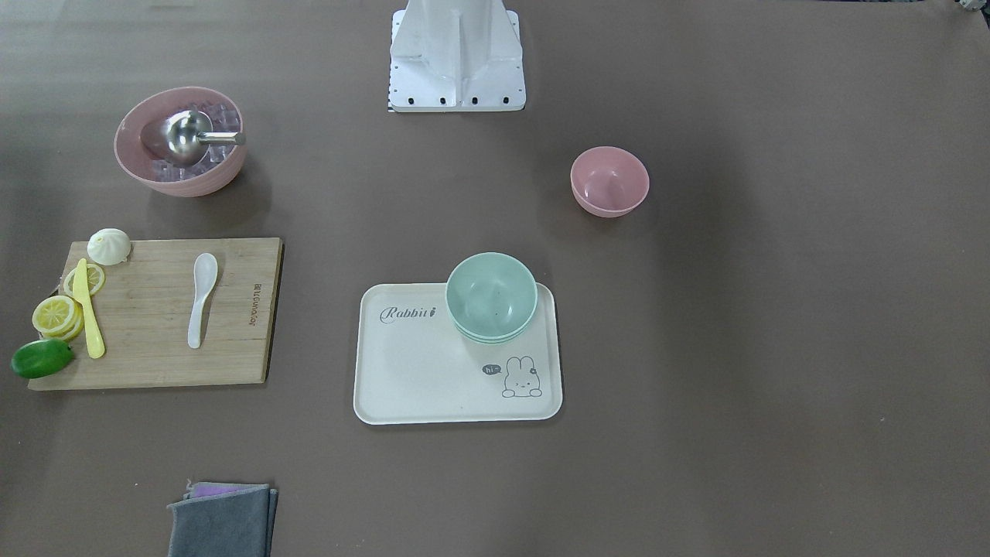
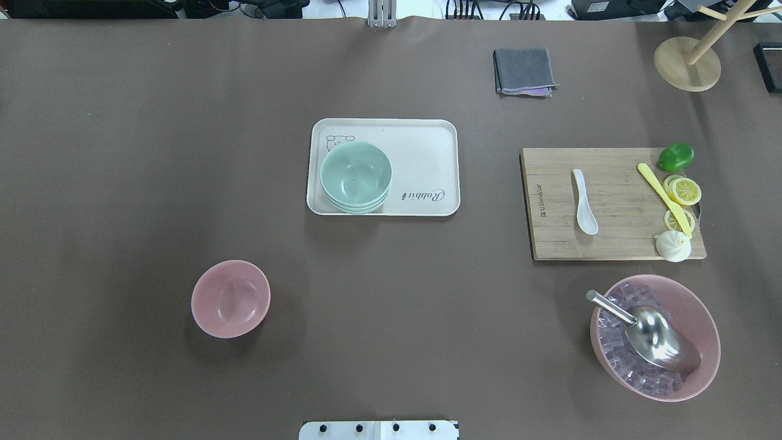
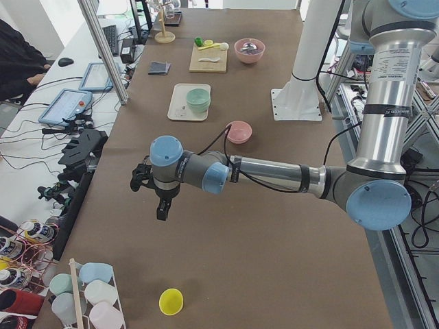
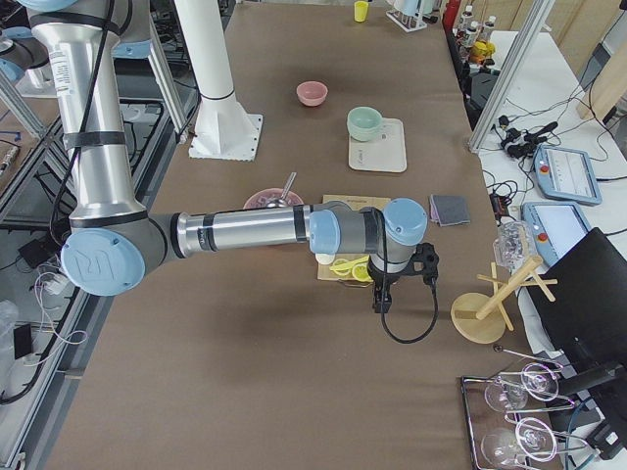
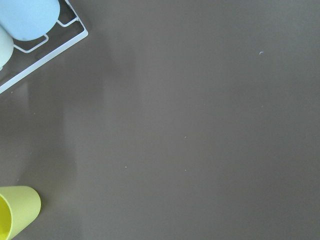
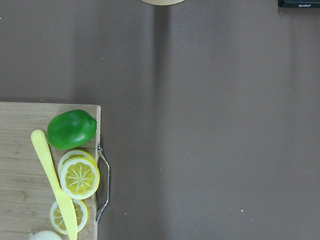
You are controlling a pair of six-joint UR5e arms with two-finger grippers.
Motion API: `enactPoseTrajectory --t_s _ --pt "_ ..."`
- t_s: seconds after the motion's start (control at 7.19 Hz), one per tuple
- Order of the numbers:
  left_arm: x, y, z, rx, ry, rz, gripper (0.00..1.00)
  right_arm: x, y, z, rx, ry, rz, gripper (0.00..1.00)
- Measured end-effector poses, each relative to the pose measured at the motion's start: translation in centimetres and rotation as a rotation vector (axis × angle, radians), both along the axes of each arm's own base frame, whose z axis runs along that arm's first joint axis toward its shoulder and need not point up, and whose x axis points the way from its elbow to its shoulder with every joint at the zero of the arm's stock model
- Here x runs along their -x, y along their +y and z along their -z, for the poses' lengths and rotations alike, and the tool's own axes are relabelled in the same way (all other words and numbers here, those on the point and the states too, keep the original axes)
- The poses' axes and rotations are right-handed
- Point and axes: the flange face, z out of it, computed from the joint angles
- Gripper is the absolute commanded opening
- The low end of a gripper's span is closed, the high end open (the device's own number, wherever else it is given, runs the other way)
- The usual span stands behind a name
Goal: Stack pink bowl on green and place spoon
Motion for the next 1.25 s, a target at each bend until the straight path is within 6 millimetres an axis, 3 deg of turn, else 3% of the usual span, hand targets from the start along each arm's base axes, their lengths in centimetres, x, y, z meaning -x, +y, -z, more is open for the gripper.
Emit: enactPoseTrajectory --t_s 0.14,0.28,0.56,0.7,0.83,0.97,1.25 --pt "-4.0 -0.2 5.2 0.045 0.062 0.045 0.97 0.1 0.1 -0.1 0.002 -0.002 0.002 1.0" --pt "-9.2 0.8 10.2 0.117 0.129 0.079 0.97 0.3 0.1 -0.1 0.001 -0.004 0.006 1.0" --pt "-21.2 6.1 17.4 0.241 0.198 0.09 0.97 1.0 -0.1 0.0 0.0 -0.005 0.018 1.0" --pt "-27.9 9.8 18.9 0.269 0.205 0.098 0.97 1.4 -0.2 0.2 -0.003 -0.005 0.025 1.0" --pt "-33.2 13.2 19.4 0.278 0.207 0.104 0.97 1.9 -0.5 0.8 -0.013 -0.006 0.031 1.0" --pt "-36.7 15.7 19.5 0.283 0.204 0.101 0.97 2.7 -1.1 2.2 -0.023 -0.008 0.029 1.0" --pt "-38.5 17.8 18.1 0.294 0.184 0.09 0.96 7.1 -3.1 7.8 -0.004 -0.02 -0.004 1.0"
